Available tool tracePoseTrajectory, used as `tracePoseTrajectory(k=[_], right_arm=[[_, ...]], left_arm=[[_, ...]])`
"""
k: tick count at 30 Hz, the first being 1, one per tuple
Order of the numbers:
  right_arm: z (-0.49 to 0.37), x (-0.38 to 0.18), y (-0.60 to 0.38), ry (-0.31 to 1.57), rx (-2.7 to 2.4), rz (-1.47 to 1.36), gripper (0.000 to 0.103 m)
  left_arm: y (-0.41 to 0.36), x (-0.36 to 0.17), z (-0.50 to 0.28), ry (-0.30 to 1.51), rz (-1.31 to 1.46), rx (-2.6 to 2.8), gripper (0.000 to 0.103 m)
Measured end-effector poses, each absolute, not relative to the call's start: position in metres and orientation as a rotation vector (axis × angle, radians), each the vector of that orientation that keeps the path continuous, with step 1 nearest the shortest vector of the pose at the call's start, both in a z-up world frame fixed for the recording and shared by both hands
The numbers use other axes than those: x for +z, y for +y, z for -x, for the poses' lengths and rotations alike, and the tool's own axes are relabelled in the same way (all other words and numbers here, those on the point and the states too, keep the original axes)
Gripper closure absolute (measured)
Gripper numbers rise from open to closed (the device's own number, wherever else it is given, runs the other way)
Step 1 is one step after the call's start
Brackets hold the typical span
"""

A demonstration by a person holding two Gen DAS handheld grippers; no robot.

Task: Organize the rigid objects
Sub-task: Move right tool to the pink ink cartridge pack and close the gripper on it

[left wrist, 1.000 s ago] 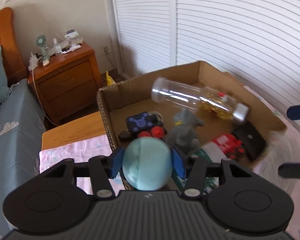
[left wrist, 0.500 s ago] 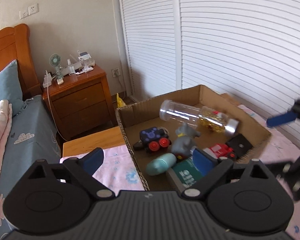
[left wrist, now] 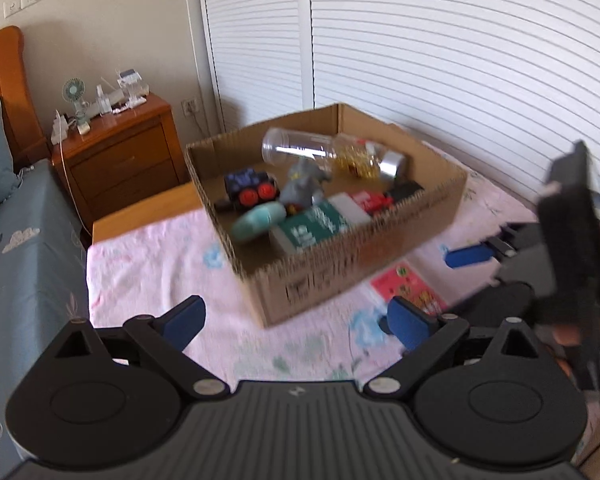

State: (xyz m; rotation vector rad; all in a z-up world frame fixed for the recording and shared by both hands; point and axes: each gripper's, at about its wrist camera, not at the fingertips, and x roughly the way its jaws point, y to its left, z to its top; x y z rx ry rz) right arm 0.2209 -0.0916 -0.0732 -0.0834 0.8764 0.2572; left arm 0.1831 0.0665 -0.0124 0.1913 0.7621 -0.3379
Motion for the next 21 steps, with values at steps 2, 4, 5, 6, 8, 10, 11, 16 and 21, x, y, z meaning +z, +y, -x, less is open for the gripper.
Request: tracePoseTrajectory(k=[2, 4, 5, 6, 8, 10, 11, 16, 21], right_arm=[[-0.224, -0.078, -0.09, 0.889, 0.248, 0.078, 0.003], [-0.225, -0.079, -0.087, 0.88, 0.227, 0.096, 0.005], [-0.225, -0.079, -0.085, 0.88, 0.221, 0.109, 0.007], [-0.225, -0.078, -0.083, 0.876, 0.214, 0.124, 0.012], [-0.223, -0.076, -0.083, 0.872, 0.223, 0.136, 0.019], [-0.221, -0.074, -0.083, 0.872, 0.227, 0.142, 0.027], [-0.221, -0.072, -0.083, 0.874, 0.23, 0.143, 0.033], [-0.219, -0.07, -0.084, 0.882, 0.241, 0.152, 0.039], [-0.218, -0.069, -0.088, 0.89, 0.247, 0.082, 0.015]], left_arm=[[0.07, -0.016, -0.179, 0.775, -0.178, -0.341, 0.006], [0.072, -0.017, -0.177, 0.784, -0.169, -0.339, 0.006], [0.073, -0.017, -0.175, 0.787, -0.169, -0.338, 0.006], [0.074, -0.018, -0.175, 0.788, -0.169, -0.337, 0.006], [0.074, -0.017, -0.173, 0.788, -0.172, -0.336, 0.006], [0.074, -0.017, -0.173, 0.786, -0.173, -0.337, 0.006], [0.074, -0.017, -0.172, 0.785, -0.172, -0.337, 0.006], [0.071, -0.018, -0.172, 0.79, -0.171, -0.34, 0.006], [0.07, -0.019, -0.171, 0.793, -0.174, -0.336, 0.006]])
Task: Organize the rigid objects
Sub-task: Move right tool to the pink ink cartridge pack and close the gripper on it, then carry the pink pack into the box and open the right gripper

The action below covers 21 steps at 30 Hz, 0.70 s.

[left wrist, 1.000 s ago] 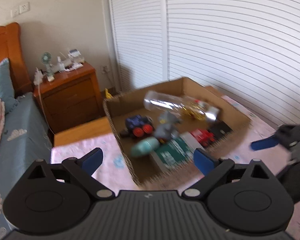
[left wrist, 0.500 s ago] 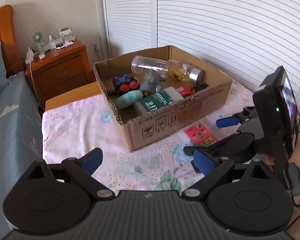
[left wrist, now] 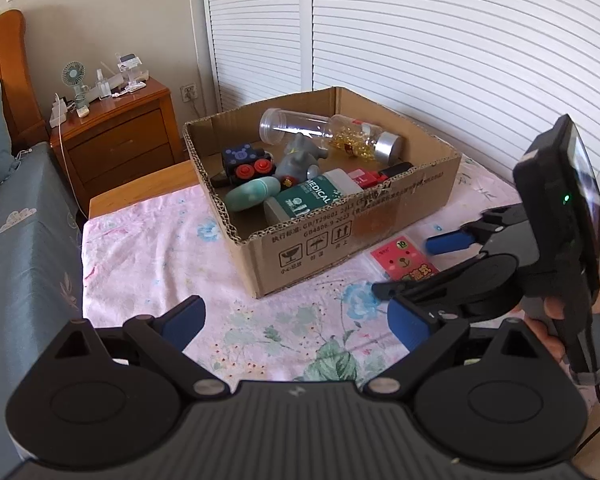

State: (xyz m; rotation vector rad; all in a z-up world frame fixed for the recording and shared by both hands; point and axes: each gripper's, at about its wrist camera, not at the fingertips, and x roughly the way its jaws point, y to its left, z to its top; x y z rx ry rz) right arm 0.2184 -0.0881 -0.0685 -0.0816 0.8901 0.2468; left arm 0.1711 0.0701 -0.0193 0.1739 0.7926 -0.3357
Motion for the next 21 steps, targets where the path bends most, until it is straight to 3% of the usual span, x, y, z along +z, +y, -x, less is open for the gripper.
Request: tracePoseTrajectory(k=[4, 8, 15, 21], right_arm=[[-0.213, -0.075, -0.075, 0.889, 0.232, 0.142, 0.019], [-0.212, -0.07, -0.074, 0.881, 0.254, 0.141, 0.043], [-0.208, -0.058, -0.085, 0.891, 0.27, 0.151, 0.043], [-0.192, -0.01, -0.094, 0.789, 0.304, 0.191, 0.043]], left_arm=[[0.072, -0.02, -0.171, 0.793, -0.163, -0.332, 0.006], [0.075, -0.023, -0.17, 0.802, -0.153, -0.326, 0.006], [0.082, -0.029, -0.17, 0.806, -0.13, -0.32, 0.006], [0.083, -0.027, -0.169, 0.79, -0.124, -0.324, 0.006]])
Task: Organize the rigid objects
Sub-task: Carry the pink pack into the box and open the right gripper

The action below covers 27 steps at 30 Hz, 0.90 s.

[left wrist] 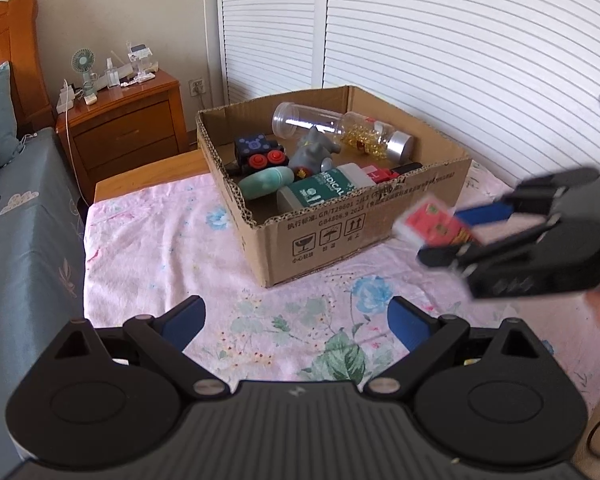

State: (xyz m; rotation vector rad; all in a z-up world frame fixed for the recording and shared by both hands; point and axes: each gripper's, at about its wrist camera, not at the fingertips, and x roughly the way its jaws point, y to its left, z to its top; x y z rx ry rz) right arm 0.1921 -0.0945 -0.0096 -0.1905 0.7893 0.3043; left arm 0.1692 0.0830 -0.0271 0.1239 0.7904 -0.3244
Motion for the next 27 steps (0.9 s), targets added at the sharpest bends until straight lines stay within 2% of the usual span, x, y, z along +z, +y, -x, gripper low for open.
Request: tracePoseTrajectory(k=[5, 11, 13, 14, 15, 17, 27], right_arm=[[-0.216, 0.027, -0.1, 0.687, 0.272, 0.205, 0.043], [-0.273, 0.02, -0.097, 0.694, 0.222, 0.176, 0.042], [-0.28, 0.016, -0.098, 0.71, 0.208, 0.157, 0.037], [-0.278, 0.016, -0.099, 0.708, 0.199, 0.147, 0.027], [-0.274, 0.017, -0.099, 0.706, 0.197, 0.142, 0.012], [-0.261, 0.022, -0.102, 0.693, 0.194, 0.128, 0.0], [-0.189, 0.042, -0.125, 0.762, 0.082, 0.047, 0.0]], left_arm=[[0.08, -0.025, -0.169, 0.77, -0.121, -0.324, 0.006], [0.073, -0.023, -0.165, 0.732, -0.153, -0.286, 0.006], [0.071, -0.021, -0.164, 0.716, -0.161, -0.271, 0.003], [0.07, -0.02, -0.163, 0.71, -0.162, -0.261, 0.003], [0.07, -0.019, -0.162, 0.704, -0.164, -0.254, 0.003], [0.068, -0.016, -0.161, 0.69, -0.169, -0.22, 0.003], [0.05, 0.011, -0.158, 0.708, -0.083, -0.06, 0.003]])
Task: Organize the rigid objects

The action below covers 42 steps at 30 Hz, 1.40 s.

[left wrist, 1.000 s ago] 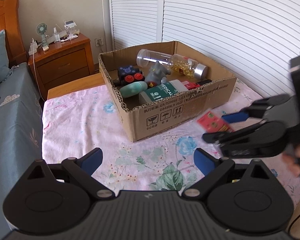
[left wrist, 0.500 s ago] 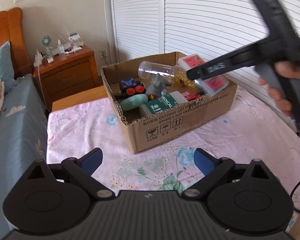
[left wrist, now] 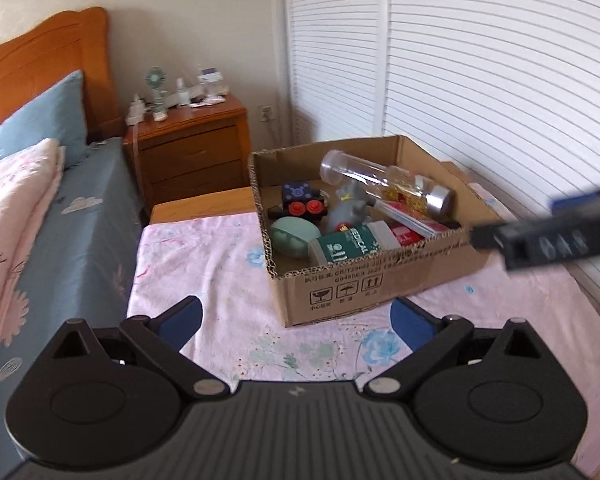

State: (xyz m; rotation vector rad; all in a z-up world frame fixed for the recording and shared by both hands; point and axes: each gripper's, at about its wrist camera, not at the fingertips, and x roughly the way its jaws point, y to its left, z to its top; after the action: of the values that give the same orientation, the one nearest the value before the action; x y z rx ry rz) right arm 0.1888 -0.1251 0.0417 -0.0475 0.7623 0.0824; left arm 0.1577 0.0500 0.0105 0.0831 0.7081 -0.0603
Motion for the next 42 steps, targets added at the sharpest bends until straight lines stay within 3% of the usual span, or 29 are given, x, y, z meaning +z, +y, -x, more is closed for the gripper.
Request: tracePoseTrajectory(k=[12, 42], right_arm=[[-0.139, 0.038, -0.149, 0.778, 0.021, -0.012, 0.0], [-0.124, 0.045, -0.147, 0.759, 0.019, -0.007, 0.0]], left_arm=[[0.03, 0.027, -0.136, 0.73, -0.044, 0.028, 0.003], [0.021, 0.033, -0.122, 0.727, -0.055, 0.054, 0.003]])
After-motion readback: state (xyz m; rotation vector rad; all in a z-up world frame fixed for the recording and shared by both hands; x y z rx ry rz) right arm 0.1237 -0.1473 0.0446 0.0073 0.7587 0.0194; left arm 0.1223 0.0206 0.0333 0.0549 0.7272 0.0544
